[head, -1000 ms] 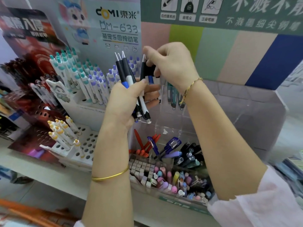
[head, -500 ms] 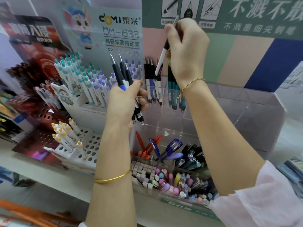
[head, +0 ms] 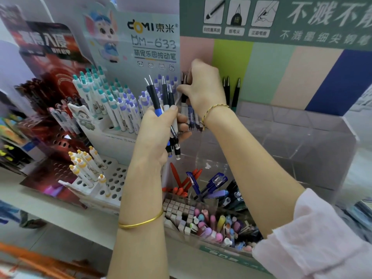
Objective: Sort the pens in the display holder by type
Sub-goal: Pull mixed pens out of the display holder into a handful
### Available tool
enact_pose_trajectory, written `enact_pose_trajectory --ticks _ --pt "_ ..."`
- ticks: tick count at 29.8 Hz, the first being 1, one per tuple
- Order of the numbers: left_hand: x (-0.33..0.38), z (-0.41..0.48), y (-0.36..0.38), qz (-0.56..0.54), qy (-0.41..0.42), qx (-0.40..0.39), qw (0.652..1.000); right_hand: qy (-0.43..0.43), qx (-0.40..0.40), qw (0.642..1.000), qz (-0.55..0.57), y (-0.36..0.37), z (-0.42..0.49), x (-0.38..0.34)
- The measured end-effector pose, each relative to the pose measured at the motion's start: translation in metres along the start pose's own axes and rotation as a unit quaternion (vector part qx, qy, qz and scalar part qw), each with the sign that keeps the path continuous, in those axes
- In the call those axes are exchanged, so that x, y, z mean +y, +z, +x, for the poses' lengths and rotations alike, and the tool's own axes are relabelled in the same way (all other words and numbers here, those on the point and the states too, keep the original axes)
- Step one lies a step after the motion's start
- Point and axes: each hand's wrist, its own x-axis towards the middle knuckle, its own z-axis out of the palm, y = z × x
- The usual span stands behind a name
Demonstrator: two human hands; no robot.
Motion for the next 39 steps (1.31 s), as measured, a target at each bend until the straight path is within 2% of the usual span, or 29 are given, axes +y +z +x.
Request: enact_pose_trajectory --ticks 2,5,9,11,13,15,17,18,20,22,27,32,36,38,39 --pt "0.0 0.0 0.001 0.0 0.001 -0.003 1.0 0.001 0.017 0.999 0.041 -0.003 0.001 0.004" --pt "-0.001 0.0 0.002 -0.005 0.001 -0.013 1.0 0.019 0.033 0.985 0.168 -0.018 -0.008 0.007" --pt "0.0 0.001 0.007 0.006 0.013 -0.027 1.0 0.004 -0.108 0.973 0.203 -0.029 -0.02 0.006" --pt "0.0 0.0 0.01 0.011 0.013 -0.028 0.999 -0.007 -0.127 0.975 0.184 -0.029 -0.022 0.005" --pt "-0.001 0.0 0.011 0.001 0.001 -0.021 1.0 0.001 -0.071 0.977 0.2 -0.029 -0.015 0.006" --pt "-0.001 0.001 0.009 0.017 0.0 -0.004 1.0 0.018 0.043 0.969 0.244 -0.033 -0.007 0.007" --pt "-0.001 0.001 0.007 0.057 0.018 0.021 0.998 0.006 0.159 0.958 0.24 -0.037 0.001 0.007" --pt "-0.001 0.0 0.007 0.072 0.029 0.031 0.996 -0.009 0.193 0.955 0.226 -0.038 0.001 0.006" --pt "0.0 0.0 0.006 0.086 0.045 0.039 0.994 -0.044 0.211 0.959 0.184 -0.036 -0.001 0.003" --pt "0.001 0.0 0.006 0.085 0.043 0.036 0.995 -0.043 0.184 0.974 0.126 -0.027 0.001 0.005" --pt "0.0 0.002 0.004 0.043 0.001 -0.014 0.999 -0.005 0.039 0.999 0.012 -0.007 0.004 0.01" --pt "0.002 0.0 0.002 -0.012 -0.017 -0.03 0.999 0.019 0.021 0.991 -0.127 -0.011 -0.003 0.004" --pt "0.003 0.001 0.001 -0.035 -0.02 -0.05 0.998 -0.001 0.063 0.996 -0.063 -0.016 -0.004 0.006" --pt "0.003 0.001 0.002 -0.032 -0.019 -0.062 0.997 -0.037 0.075 0.996 0.012 -0.019 -0.004 0.006" --pt "0.003 0.002 0.003 -0.03 -0.018 -0.071 0.997 -0.051 0.053 0.995 0.064 -0.021 -0.006 0.006"
